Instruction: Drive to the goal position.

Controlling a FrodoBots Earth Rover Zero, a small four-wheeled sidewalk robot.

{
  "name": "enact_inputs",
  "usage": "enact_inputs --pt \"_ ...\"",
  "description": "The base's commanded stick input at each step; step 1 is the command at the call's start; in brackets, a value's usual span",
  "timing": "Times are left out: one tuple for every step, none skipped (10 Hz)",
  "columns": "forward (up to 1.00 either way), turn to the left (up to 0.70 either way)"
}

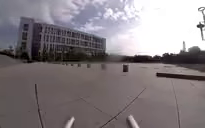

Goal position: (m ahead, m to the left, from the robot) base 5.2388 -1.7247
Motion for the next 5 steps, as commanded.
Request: enact_inputs --pt "1.0 -0.37" --pt "1.0 -0.36" --pt "1.0 -0.25" --pt "1.0 -0.01" --pt "1.0 0.0"
